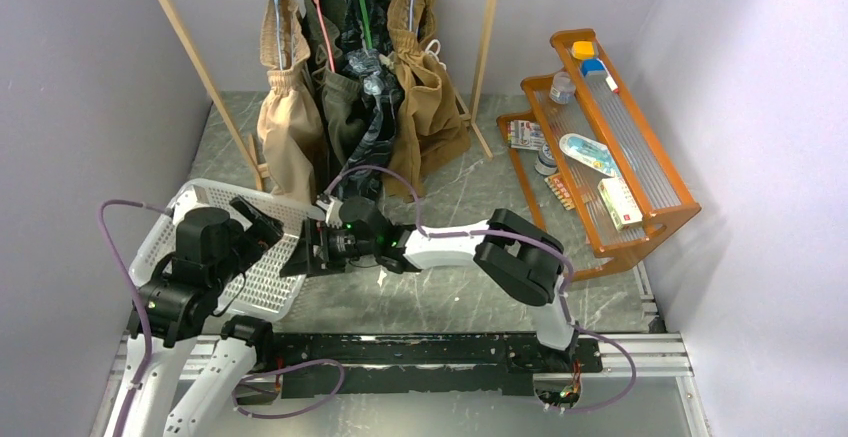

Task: Remove the shorts from the hanger
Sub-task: Move the basket to the corner of the board.

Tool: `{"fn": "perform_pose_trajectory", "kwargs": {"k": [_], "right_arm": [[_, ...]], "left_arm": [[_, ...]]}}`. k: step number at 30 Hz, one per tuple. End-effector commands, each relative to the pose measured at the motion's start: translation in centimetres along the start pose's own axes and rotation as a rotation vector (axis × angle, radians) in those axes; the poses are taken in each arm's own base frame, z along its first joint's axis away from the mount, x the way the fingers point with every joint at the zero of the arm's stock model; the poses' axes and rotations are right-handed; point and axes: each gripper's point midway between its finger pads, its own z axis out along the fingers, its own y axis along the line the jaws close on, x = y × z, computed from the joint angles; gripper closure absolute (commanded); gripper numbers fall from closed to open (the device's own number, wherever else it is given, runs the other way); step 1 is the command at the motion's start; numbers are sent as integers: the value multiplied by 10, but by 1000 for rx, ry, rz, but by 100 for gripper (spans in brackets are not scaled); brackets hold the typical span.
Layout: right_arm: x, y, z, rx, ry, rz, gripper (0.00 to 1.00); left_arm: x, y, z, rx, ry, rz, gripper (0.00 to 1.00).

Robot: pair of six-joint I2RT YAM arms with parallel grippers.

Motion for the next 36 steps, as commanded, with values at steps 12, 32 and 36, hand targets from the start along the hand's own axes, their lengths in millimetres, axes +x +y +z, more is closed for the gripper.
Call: {"fn": "perform_pose_trajectory", "kwargs": {"k": [12, 32, 36], "right_arm": [[-32, -20, -158, 416, -419, -291, 0], [-188, -4, -402, 892, -924, -398, 0], [-223, 26, -396, 844, -900, -443, 5]], "left_arm": [[-22, -15, 12, 53, -112, 82, 1], [-26, -11, 36, 45, -168, 214, 1], [-31, -6, 33, 45, -218, 190, 1]]}}
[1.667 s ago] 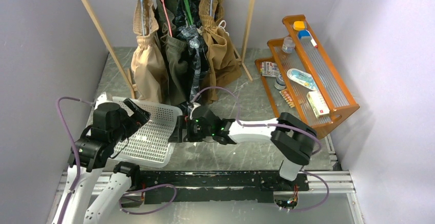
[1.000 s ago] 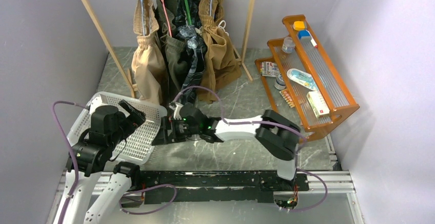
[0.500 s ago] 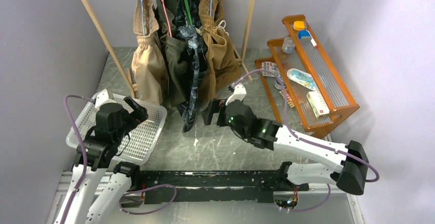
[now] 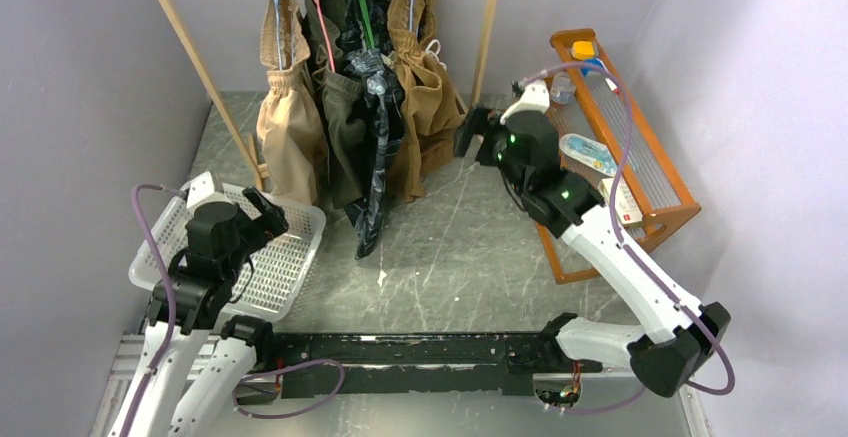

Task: Remove the shorts from the hanger
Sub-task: Move the basket to the corner of the board, then pick up the hanger from the clothes rod.

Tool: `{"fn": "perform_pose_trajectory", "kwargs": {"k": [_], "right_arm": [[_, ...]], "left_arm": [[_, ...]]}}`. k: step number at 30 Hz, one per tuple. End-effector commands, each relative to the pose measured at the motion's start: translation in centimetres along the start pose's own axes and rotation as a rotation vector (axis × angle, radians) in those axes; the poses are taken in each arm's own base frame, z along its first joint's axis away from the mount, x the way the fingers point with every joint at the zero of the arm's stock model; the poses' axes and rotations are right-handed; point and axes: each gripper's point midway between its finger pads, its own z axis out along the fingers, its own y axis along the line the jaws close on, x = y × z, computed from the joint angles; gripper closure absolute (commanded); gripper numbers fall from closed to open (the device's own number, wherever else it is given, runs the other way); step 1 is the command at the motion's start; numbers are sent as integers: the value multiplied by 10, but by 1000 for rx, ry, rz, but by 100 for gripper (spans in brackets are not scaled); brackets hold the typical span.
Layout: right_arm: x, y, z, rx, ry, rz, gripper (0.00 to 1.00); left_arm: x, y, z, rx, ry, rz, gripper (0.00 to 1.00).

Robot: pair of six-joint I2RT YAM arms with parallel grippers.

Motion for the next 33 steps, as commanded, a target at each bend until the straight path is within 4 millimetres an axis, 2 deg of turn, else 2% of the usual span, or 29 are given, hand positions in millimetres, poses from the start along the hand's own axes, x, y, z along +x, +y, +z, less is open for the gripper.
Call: {"fn": "perform_pose_trajectory", "kwargs": {"k": [1, 6, 10, 12, 16, 20, 26, 27, 30, 33], "right_arm": [[-49, 37, 14, -122, -48, -44, 6], [-93, 77, 33, -258, -46, -57, 12], [-110, 101, 49, -317, -29, -37, 18], [-122, 116, 48, -384, -65, -26, 19], [-123, 129, 63, -417, -52, -33, 20], [-116, 132, 92, -385, -13, -71, 24], [-120, 125, 129, -294, -39, -140, 27], [-123, 126, 133, -291, -56, -155, 29], [-128, 117, 150, -209, -90, -152, 46], [-129, 122, 157, -240, -124, -183, 44]], "left_arm": [[-15, 0, -3, 16, -92, -12, 1], [-14, -1, -3, 16, -85, -12, 0], [-10, -3, 1, 15, -60, -5, 1], [-8, -4, 4, 16, -45, 4, 1], [-5, -5, 7, 12, -22, 11, 1], [-3, -7, 9, 19, -11, 16, 1], [-4, -7, 9, 20, -13, 11, 1], [-4, -7, 9, 21, -13, 10, 1], [-3, -8, 9, 27, -13, 9, 1], [-2, -7, 9, 22, -6, 10, 1]]}}
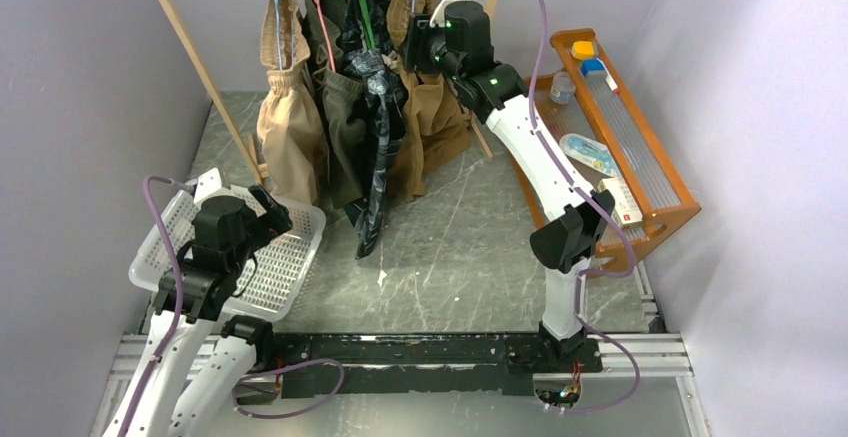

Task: Remove the shorts from the hanger
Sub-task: Pick up the hanger from the clothes rod.

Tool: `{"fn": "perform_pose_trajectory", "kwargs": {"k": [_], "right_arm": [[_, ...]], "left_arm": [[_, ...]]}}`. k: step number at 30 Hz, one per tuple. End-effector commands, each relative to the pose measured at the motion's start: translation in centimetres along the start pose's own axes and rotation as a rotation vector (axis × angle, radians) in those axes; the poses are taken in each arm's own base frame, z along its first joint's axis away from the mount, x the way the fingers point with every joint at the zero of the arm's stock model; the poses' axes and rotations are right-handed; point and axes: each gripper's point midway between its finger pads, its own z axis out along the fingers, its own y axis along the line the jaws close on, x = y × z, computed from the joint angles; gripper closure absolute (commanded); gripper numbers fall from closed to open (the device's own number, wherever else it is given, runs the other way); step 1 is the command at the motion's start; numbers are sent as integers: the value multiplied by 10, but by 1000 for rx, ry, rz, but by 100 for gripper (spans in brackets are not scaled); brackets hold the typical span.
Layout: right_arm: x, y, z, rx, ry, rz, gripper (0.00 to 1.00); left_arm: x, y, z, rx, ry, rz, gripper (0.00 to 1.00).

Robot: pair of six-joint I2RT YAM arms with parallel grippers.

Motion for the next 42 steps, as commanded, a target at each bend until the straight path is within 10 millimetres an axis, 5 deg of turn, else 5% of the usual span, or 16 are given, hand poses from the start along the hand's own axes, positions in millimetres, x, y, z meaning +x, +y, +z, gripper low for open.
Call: {"fn": "perform_pose_trajectory", "kwargs": {"k": [1, 4, 7, 18, 42], "right_arm": [[-20, -6, 3, 25, -83, -59, 44], [-22, -6, 5, 36, -105, -96, 44], [-27, -13, 7, 91, -121, -130, 61], [-59, -18, -10, 134, -249, -229, 99], [-78, -16, -33, 129, -536, -236, 100]], "left_arm": [[-6, -6, 1, 24, -18, 1, 1], [-5, -5, 2, 20, -14, 2, 1], [-4, -6, 3, 21, -10, 0, 2], [-4, -6, 3, 23, -9, 1, 2], [-5, -5, 4, 13, -11, -4, 2]]}}
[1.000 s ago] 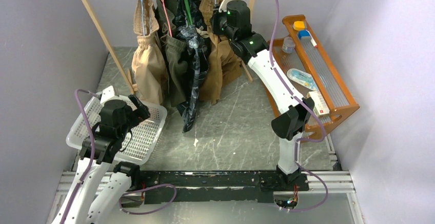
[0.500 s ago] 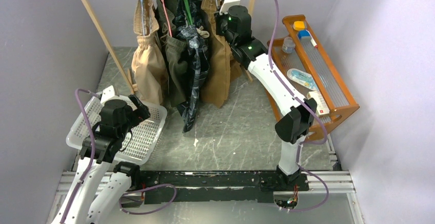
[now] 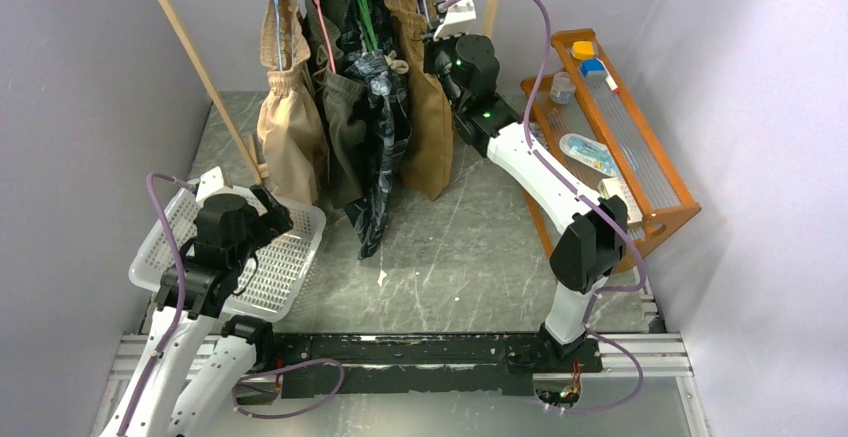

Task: Remove the shorts from the hanger
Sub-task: Pick up the hanger from the clothes rod.

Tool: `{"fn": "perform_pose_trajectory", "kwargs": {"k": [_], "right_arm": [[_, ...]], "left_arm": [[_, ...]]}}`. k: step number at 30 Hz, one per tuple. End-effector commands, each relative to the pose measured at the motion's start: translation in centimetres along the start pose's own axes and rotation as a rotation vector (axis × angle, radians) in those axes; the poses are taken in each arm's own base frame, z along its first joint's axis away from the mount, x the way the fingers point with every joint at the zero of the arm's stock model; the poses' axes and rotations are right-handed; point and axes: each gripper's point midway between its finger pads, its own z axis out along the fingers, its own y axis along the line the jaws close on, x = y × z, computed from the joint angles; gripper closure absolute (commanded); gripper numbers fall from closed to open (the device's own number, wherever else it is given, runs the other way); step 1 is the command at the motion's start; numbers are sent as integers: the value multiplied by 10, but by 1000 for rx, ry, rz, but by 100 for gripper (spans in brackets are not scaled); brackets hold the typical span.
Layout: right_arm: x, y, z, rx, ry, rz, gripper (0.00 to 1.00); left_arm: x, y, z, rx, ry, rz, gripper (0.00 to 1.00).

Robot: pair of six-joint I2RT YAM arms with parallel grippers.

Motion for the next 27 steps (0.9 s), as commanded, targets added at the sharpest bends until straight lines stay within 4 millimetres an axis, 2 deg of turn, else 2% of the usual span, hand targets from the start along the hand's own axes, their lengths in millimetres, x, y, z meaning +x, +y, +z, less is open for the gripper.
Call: {"fn": "perform_pose_trajectory", "kwargs": {"k": [1, 9, 14, 17, 21, 27], "right_arm": [[-51, -6, -11, 20, -171, 43, 100], [-63, -8, -26, 31, -175, 75, 100], [-59, -12, -39, 38, -105, 82, 100], [-57, -15, -52, 41, -76, 103, 100], [-44, -17, -70, 39, -6, 119, 100], [-28, -22, -107, 22, 78, 152, 100]], "left_arm": [[-7, -6, 1, 22, -25, -8, 2], [-6, -6, 2, 24, -20, -4, 3], [-8, -6, 1, 22, -26, -9, 2], [-9, -6, 0, 26, -32, -9, 2], [-12, -7, -4, 41, -45, -12, 1], [-18, -9, -12, 72, -84, -18, 0]]}}
